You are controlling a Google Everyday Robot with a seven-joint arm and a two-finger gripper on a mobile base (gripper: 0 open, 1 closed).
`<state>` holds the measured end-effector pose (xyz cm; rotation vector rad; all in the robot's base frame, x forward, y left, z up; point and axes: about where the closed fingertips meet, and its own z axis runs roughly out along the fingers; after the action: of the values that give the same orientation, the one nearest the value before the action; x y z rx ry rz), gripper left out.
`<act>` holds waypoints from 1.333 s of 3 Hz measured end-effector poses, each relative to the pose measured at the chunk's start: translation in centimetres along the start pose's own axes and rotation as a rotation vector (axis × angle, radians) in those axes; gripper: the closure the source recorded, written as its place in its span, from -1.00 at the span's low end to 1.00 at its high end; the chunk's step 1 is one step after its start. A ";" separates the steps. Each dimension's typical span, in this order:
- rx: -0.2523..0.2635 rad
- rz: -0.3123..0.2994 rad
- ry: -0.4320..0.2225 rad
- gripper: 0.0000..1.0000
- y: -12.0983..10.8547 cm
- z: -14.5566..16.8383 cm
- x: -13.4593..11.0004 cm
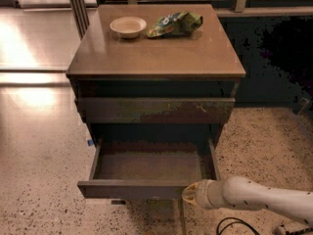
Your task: Close middle drawer
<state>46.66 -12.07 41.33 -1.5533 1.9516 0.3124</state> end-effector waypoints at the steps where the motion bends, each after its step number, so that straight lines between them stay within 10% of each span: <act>1: 0.051 -0.031 0.015 1.00 -2.1 0.5 0.2; 4: 0.131 -0.078 0.042 1.00 -6.8 0.7 0.2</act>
Offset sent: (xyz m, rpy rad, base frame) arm 0.1235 -0.0279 0.0179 -0.1599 -0.2647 -0.0235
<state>53.26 -13.78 41.96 -1.5574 1.8980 0.1179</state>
